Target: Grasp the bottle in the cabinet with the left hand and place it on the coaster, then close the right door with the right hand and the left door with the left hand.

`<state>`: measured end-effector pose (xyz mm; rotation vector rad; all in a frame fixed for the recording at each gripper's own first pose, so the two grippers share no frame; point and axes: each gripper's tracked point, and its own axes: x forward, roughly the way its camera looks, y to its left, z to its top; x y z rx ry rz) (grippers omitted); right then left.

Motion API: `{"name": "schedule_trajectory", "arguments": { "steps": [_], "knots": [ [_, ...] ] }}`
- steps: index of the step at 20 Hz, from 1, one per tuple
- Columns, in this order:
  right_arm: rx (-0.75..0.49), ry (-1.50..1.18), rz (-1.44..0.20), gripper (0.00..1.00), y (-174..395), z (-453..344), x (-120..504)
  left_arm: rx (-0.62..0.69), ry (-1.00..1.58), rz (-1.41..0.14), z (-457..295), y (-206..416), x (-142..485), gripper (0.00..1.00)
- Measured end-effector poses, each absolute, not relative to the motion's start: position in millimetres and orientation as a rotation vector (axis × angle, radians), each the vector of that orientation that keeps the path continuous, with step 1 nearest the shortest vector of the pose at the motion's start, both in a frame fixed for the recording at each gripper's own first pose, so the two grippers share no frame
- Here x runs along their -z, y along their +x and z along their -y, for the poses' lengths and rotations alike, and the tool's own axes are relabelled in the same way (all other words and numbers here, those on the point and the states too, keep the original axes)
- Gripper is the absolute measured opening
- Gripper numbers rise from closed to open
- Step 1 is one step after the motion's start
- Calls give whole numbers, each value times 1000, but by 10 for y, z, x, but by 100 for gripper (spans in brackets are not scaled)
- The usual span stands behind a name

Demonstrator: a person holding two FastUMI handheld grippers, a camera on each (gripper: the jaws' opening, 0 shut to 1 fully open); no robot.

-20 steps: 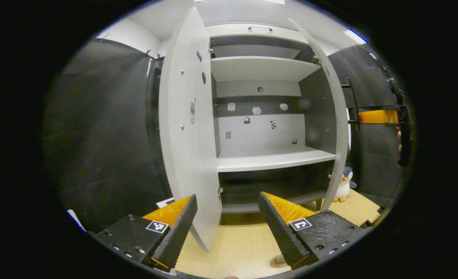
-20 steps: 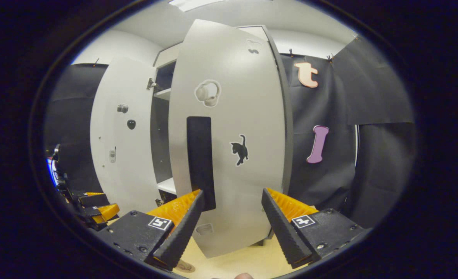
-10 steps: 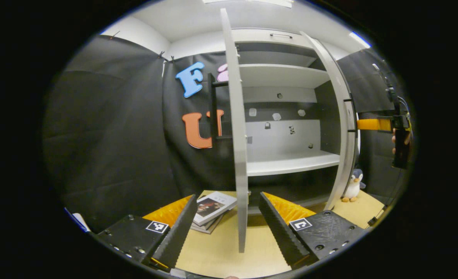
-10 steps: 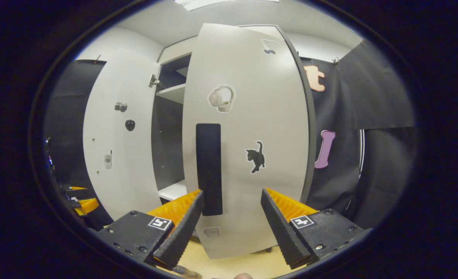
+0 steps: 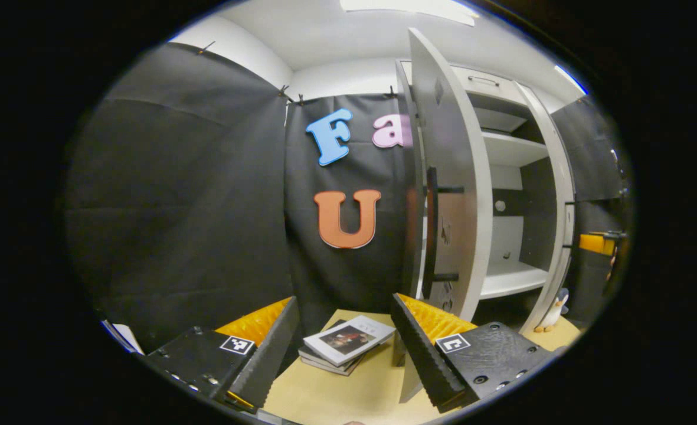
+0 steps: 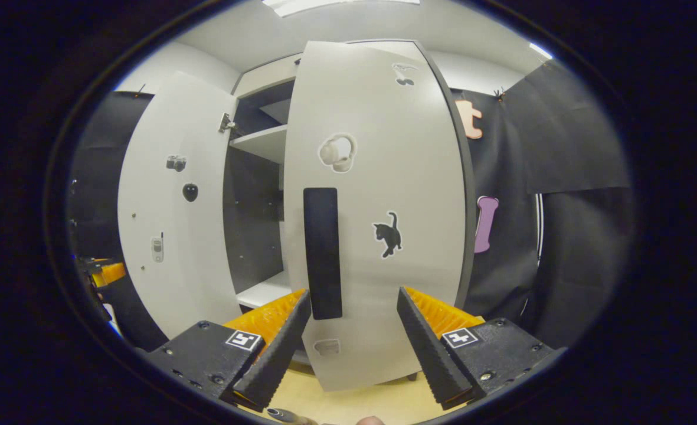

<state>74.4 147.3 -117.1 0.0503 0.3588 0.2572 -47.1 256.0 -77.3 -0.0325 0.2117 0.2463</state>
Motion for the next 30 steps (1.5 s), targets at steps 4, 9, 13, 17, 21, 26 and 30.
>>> {"name": "schedule_trajectory", "arguments": {
  "steps": [4, 9, 13, 17, 21, 26, 30],
  "knots": [
    [-214, 32, -368, 96, 633, -1427, 1148, -191, -68, -216, -2564, -199, 700, 100],
    [-191, 15, -381, 96, 523, -1299, 1135, -114, -107, -233, -2429, -74, 734, 96],
    [-189, 33, -386, 96, 539, -1159, 1124, -89, -153, -256, -2358, -59, 757, 95],
    [-189, 47, -370, 96, 544, -1022, 1073, -101, -85, -262, -2307, -50, 720, 95],
    [-185, 61, -373, 96, 549, -868, 1082, -111, -80, -259, -2223, -57, 701, 97],
    [-192, 60, -367, 96, 531, -762, 1075, -62, -72, -262, -1942, -23, 699, 94],
    [-183, 64, -370, 96, 511, -635, 1093, 3, -81, -261, -1619, 43, 710, 95]
  ]
}}
